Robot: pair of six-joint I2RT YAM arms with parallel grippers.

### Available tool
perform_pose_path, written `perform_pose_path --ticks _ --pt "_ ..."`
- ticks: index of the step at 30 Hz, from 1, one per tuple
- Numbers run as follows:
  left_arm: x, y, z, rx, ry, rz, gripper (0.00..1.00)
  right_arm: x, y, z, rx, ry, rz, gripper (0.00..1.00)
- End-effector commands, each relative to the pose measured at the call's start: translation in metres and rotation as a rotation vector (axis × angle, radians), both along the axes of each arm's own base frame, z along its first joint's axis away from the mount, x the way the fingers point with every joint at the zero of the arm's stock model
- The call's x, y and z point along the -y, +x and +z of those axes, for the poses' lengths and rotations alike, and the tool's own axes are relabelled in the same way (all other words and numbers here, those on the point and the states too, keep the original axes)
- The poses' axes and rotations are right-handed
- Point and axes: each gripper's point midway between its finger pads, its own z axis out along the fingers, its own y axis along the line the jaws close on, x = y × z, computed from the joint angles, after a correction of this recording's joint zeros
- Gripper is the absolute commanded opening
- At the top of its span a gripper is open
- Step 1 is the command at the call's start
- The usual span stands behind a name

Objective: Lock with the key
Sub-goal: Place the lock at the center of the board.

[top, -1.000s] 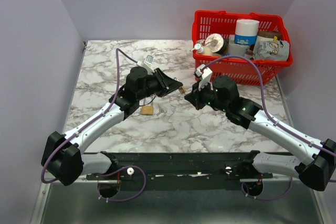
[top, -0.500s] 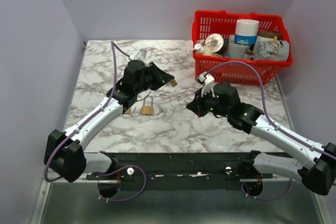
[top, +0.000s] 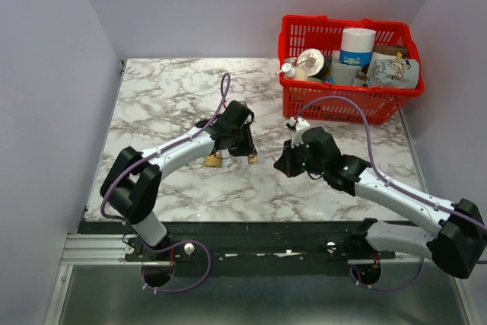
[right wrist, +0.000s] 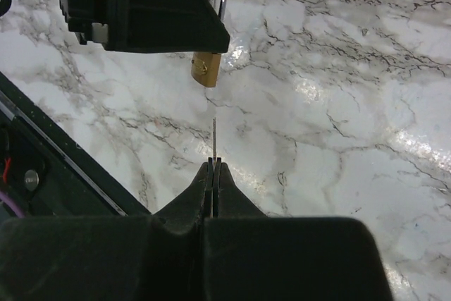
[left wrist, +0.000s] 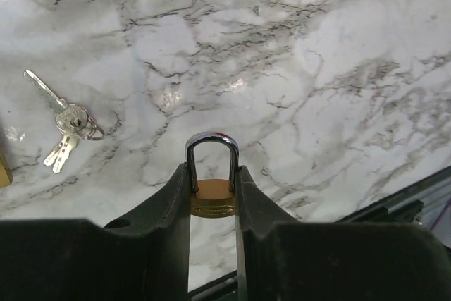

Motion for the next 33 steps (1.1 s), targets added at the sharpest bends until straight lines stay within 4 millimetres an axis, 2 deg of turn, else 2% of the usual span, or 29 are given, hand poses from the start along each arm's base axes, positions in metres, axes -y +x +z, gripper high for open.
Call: perform_pose_path --ticks 1,3,6,9,11,13,16,21,27,28,31,33 --pt "-0.002 0.012 -0.010 -0.011 0.094 0.005 0.00 -0.006 0.013 -0.013 -0.018 -0.019 -0.028 0.01" --pt "-0.002 0.013 -0.021 -0.037 0.118 0.006 0.00 -0.006 0.015 -0.027 -0.050 -0.061 -0.032 0.01" --pt "0.000 0.014 -0.034 -0.063 0.151 0.002 0.00 -0.010 0.019 -0.034 -0.068 -0.081 -0.029 0.01" --pt "-0.001 0.016 -0.049 -0.095 0.183 0.010 0.00 -0.011 0.026 -0.036 -0.060 -0.100 -0.045 0.01" --pt "0.000 0.020 -0.052 -0.094 0.197 0.010 0.00 -0.011 0.031 -0.035 -0.053 -0.108 -0.062 0.01" --pt "0.000 0.020 -0.061 -0.118 0.216 0.010 0.00 -0.007 0.035 -0.042 -0.054 -0.138 -0.089 0.01" --pt "0.002 0.020 -0.068 -0.134 0.229 0.009 0.00 -0.006 0.037 -0.050 -0.066 -0.156 -0.095 0.01" --pt "-0.002 0.024 -0.077 -0.152 0.271 0.019 0.03 -0.009 0.039 -0.050 -0.070 -0.156 -0.094 0.01" --pt "-0.006 0.024 -0.086 -0.174 0.298 0.032 0.19 -0.010 0.041 -0.053 -0.072 -0.167 -0.096 0.01" --pt "-0.007 0.023 -0.087 -0.177 0.301 0.031 0.30 -0.011 0.042 -0.052 -0.070 -0.167 -0.098 0.01" --pt "-0.008 0.022 -0.089 -0.183 0.307 0.033 0.48 -0.011 0.045 -0.054 -0.073 -0.175 -0.104 0.01" --pt "-0.007 0.022 -0.088 -0.181 0.304 0.031 0.56 -0.012 0.047 -0.051 -0.071 -0.173 -0.107 0.01"
